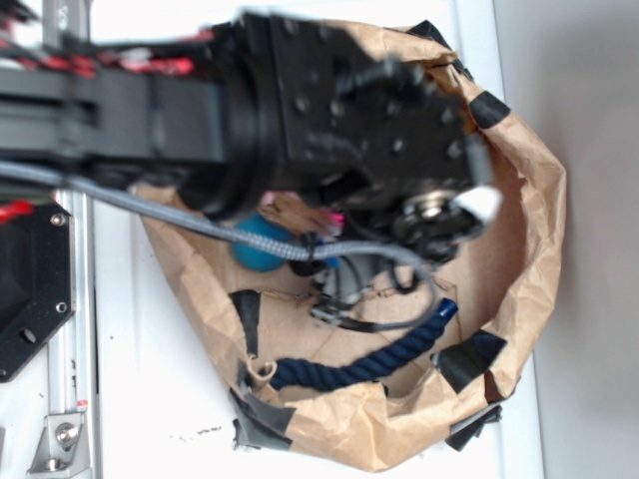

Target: Grab the wood chip.

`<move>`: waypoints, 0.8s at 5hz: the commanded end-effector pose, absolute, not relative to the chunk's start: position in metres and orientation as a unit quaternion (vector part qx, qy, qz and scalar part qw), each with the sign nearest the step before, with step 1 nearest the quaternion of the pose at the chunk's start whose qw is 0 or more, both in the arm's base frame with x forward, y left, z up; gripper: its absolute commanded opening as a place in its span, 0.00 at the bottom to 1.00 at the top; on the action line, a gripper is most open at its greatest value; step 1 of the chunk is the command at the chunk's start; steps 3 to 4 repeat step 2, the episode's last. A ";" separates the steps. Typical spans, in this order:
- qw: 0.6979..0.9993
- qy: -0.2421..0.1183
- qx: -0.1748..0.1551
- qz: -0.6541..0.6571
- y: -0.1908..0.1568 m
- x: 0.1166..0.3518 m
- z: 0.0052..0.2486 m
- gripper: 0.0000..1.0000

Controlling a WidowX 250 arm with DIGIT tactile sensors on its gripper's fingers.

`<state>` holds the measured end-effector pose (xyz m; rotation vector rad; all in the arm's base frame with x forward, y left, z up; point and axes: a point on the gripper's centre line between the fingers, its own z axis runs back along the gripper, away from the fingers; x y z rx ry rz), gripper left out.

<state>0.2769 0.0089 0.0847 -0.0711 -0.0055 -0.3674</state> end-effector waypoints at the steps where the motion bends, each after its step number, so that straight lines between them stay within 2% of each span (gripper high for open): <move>1: 0.988 -0.062 -0.025 -0.136 0.001 0.288 0.137 0.00; 2: 0.989 -0.072 -0.010 -0.128 -0.001 0.289 0.133 0.00; 4: 0.989 -0.072 -0.010 -0.128 -0.001 0.289 0.133 0.00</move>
